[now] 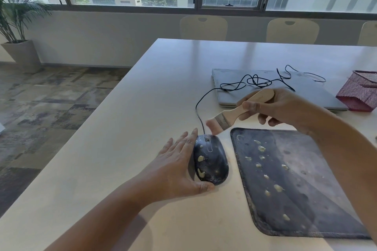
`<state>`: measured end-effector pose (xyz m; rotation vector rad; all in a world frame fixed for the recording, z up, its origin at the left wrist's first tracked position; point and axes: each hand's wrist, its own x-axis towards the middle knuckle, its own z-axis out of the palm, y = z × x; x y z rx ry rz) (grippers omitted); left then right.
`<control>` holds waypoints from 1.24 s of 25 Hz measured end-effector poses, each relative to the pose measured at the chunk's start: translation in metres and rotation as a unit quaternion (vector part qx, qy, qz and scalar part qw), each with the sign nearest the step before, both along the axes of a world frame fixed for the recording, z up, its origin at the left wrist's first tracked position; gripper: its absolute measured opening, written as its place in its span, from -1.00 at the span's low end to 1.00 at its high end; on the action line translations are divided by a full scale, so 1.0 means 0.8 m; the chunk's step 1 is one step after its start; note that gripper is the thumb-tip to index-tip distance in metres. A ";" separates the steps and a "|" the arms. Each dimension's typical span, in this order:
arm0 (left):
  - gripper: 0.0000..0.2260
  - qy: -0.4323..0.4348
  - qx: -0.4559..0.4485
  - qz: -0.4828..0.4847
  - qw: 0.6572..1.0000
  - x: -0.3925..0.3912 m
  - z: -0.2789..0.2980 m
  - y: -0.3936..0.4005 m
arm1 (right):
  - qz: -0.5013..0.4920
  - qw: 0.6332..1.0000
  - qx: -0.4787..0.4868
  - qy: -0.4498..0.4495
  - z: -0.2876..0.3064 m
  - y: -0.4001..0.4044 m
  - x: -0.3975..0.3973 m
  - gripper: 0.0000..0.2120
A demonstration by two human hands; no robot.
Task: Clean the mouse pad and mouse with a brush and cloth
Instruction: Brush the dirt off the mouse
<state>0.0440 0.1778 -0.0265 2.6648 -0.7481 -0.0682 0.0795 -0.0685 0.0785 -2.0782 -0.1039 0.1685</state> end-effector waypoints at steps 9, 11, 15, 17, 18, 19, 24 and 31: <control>0.03 -0.008 -0.003 0.002 1.000 0.001 -0.003 0.001 | 0.072 0.996 0.008 0.044 0.010 -0.006 -0.008 -0.77; 0.03 -0.010 -0.004 -0.002 1.000 0.001 -0.003 0.000 | 0.105 0.992 -0.017 0.061 0.016 -0.011 -0.012 -0.73; 0.06 -0.004 -0.006 0.003 1.000 0.001 -0.004 0.000 | 0.167 0.982 -0.074 0.049 0.027 -0.022 -0.017 -0.69; 0.06 -0.001 -0.005 0.002 1.000 0.002 -0.003 0.000 | 0.202 0.974 -0.091 0.046 0.030 -0.025 -0.020 -0.74; 0.07 0.003 -0.002 0.001 1.000 0.001 -0.003 0.000 | 0.223 0.968 -0.101 0.053 0.030 -0.026 -0.021 -0.78; 0.07 0.006 -0.001 0.001 1.000 0.000 -0.002 0.000 | 0.243 0.961 -0.111 0.065 0.031 -0.026 -0.022 -0.83; 0.09 0.012 0.014 -0.021 1.000 0.000 0.005 0.005 | 0.261 0.947 -0.169 0.086 0.032 -0.023 -0.028 -0.90; -0.01 0.097 -0.217 0.011 0.971 0.007 0.041 0.028 | 0.123 0.990 -0.074 -0.004 0.051 -0.064 -0.047 -0.96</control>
